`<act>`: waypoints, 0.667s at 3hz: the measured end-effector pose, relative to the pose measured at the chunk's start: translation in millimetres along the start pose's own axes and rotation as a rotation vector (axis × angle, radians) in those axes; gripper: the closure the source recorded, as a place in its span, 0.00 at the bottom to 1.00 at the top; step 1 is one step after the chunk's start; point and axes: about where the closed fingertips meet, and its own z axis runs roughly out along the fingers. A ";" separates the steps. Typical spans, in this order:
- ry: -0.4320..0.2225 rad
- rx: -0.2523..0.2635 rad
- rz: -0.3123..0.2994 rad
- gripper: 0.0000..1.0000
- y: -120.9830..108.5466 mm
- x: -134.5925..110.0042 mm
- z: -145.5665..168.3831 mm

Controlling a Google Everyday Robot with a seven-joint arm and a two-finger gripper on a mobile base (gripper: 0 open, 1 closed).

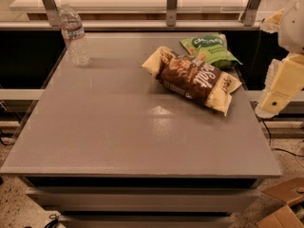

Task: Move brown chip bag near water bottle

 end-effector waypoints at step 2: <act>-0.034 -0.048 -0.034 0.00 -13.8 -20.5 37.3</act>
Offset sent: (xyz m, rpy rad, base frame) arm 0.0485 0.0329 -0.0436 0.0518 0.0555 0.0931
